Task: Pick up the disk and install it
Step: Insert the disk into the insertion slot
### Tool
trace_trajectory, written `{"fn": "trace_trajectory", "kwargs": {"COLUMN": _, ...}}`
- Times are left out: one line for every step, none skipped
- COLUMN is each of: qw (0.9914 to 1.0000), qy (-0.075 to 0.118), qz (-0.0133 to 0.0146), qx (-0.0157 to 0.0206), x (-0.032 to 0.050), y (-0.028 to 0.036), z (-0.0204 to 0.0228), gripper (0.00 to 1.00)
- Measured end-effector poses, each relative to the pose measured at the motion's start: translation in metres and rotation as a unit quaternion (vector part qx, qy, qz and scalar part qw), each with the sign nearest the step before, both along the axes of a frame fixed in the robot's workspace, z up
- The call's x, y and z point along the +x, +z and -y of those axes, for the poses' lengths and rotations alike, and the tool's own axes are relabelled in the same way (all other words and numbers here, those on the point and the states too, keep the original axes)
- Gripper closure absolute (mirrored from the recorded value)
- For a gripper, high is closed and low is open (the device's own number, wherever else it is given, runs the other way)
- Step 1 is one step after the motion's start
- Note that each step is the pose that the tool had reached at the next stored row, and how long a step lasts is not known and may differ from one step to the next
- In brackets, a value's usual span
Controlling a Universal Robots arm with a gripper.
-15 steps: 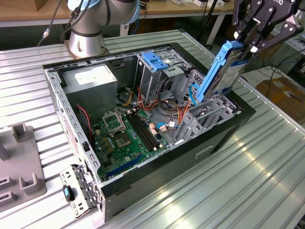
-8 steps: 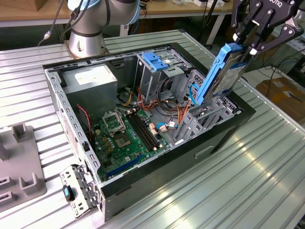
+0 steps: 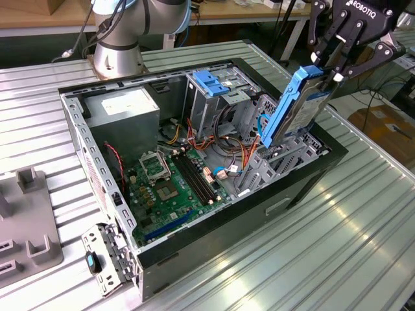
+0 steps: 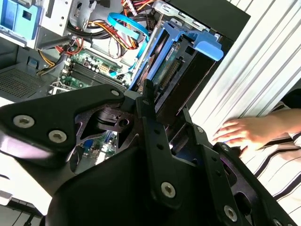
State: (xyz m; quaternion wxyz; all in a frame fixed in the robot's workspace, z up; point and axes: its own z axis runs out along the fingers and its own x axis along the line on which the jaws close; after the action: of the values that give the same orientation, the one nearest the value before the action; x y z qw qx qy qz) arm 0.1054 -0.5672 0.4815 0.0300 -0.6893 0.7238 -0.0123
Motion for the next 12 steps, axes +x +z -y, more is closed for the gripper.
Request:
{"fn": "trace_trajectory", "kwargs": {"qw": 1.00000, "qy": 0.000, "qz": 0.0000, "qx": -0.0003, "x": 0.0000, "y": 0.0001, "z": 0.0000, "gripper": 0.65}}
{"fn": "trace_trajectory", "kwargs": {"qw": 1.00000, "qy": 0.000, "qz": 0.0000, "qx": -0.0004, "x": 0.0000, "y": 0.0001, "z": -0.0001, "gripper": 0.65}}
{"fn": "trace_trajectory", "kwargs": {"qw": 1.00000, "qy": 0.000, "qz": 0.0000, "qx": -0.0005, "x": 0.0000, "y": 0.0001, "z": 0.0000, "gripper": 0.65}}
{"fn": "trace_trajectory", "kwargs": {"qw": 1.00000, "qy": 0.000, "qz": 0.0000, "qx": -0.0006, "x": 0.0000, "y": 0.0000, "z": 0.0000, "gripper": 0.65}}
{"fn": "trace_trajectory", "kwargs": {"qw": 1.00000, "qy": 0.000, "qz": 0.0000, "qx": -0.0007, "x": 0.0000, "y": 0.0000, "z": 0.0000, "gripper": 0.65}}
{"fn": "trace_trajectory", "kwargs": {"qw": 1.00000, "qy": 0.000, "qz": 0.0000, "qx": -0.0008, "x": 0.0000, "y": 0.0001, "z": -0.0001, "gripper": 0.65}}
{"fn": "trace_trajectory", "kwargs": {"qw": 1.00000, "qy": 0.000, "qz": 0.0000, "qx": -0.0010, "x": 0.0000, "y": 0.0000, "z": -0.0001, "gripper": 0.65}}
{"fn": "trace_trajectory", "kwargs": {"qw": 1.00000, "qy": 0.000, "qz": 0.0000, "qx": -0.0010, "x": 0.0000, "y": 0.0000, "z": -0.0001, "gripper": 0.65}}
{"fn": "trace_trajectory", "kwargs": {"qw": 1.00000, "qy": 0.000, "qz": -0.0006, "qx": -0.0010, "x": -0.0001, "y": -0.0001, "z": 0.0000, "gripper": 0.65}}
{"fn": "trace_trajectory", "kwargs": {"qw": 1.00000, "qy": 0.000, "qz": -0.0018, "qx": -0.0010, "x": -0.0001, "y": -0.0002, "z": -0.0001, "gripper": 0.65}}
{"fn": "trace_trajectory", "kwargs": {"qw": 0.99999, "qy": 0.000, "qz": -0.0038, "qx": -0.0011, "x": 0.0000, "y": -0.0002, "z": -0.0001, "gripper": 0.65}}
{"fn": "trace_trajectory", "kwargs": {"qw": 0.99997, "qy": 0.000, "qz": -0.0083, "qx": -0.0010, "x": 0.0000, "y": -0.0004, "z": -0.0001, "gripper": 0.65}}
